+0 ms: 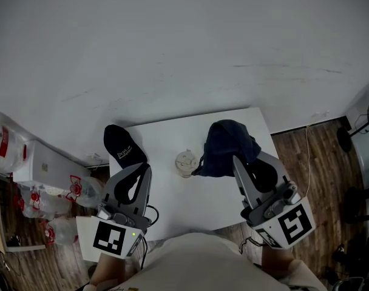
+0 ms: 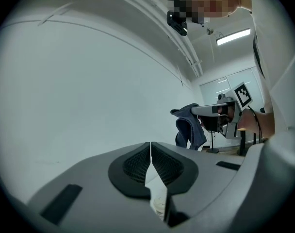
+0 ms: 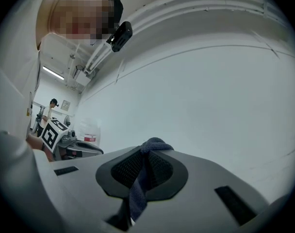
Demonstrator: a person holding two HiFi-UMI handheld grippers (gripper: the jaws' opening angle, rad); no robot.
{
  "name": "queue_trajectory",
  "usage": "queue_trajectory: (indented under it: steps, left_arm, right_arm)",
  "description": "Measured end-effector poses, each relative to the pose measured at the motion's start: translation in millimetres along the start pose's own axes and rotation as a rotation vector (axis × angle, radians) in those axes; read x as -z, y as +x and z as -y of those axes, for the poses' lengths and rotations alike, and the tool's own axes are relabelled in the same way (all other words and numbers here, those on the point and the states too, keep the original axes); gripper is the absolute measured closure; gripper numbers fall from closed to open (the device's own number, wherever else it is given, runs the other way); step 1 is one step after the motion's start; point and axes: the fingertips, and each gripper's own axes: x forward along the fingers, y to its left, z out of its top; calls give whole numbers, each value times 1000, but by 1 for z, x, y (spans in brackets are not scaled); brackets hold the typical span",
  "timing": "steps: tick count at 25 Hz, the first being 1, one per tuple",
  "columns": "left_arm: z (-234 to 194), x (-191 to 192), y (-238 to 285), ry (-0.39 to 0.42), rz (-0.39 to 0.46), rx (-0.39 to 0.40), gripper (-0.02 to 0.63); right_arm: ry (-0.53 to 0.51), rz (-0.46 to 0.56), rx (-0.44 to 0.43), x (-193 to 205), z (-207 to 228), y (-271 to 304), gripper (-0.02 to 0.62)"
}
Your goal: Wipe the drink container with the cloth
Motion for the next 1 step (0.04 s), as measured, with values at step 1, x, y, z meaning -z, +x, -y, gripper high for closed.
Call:
queue_trajectory:
  steps: [1]
  left_arm:
    - [0,-2,0,-7,11,2,581]
  right_arm:
    - [3,3,0,0,0,0,551]
